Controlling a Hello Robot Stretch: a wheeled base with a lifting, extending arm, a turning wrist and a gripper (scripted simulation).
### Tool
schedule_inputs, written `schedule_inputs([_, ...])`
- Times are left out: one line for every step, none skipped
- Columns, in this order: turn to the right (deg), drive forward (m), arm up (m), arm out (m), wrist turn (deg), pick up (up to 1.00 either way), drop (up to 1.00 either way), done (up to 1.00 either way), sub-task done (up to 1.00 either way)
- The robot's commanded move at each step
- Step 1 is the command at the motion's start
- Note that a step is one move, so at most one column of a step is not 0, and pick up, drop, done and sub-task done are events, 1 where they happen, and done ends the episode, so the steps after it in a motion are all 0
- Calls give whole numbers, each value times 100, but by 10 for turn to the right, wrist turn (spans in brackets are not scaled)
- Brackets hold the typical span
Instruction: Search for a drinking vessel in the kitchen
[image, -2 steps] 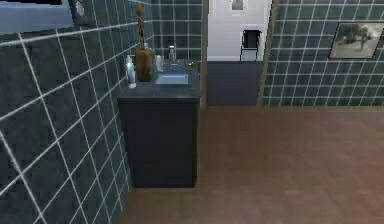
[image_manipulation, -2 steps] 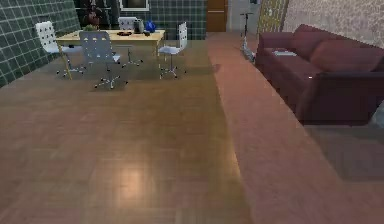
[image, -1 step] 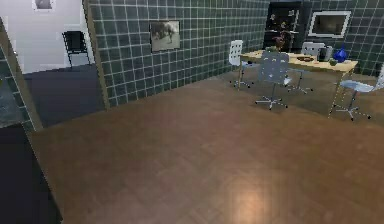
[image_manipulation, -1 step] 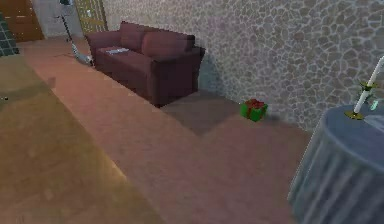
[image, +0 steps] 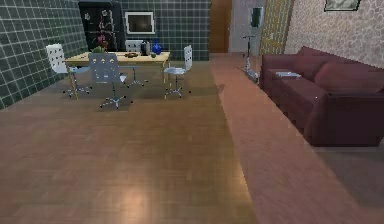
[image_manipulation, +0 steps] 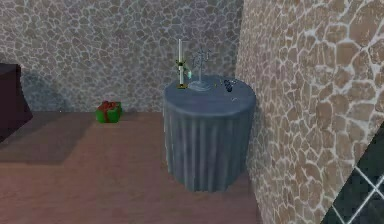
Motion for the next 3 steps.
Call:
schedule_inputs([0, 10, 0, 0, 0, 0, 0, 0, 0])
schedule_inputs([-390, 0, 0, 0, 0, 0, 0, 0, 0])
schedule_inputs([0, 100, 0, 0, 0, 0, 0, 0, 0])
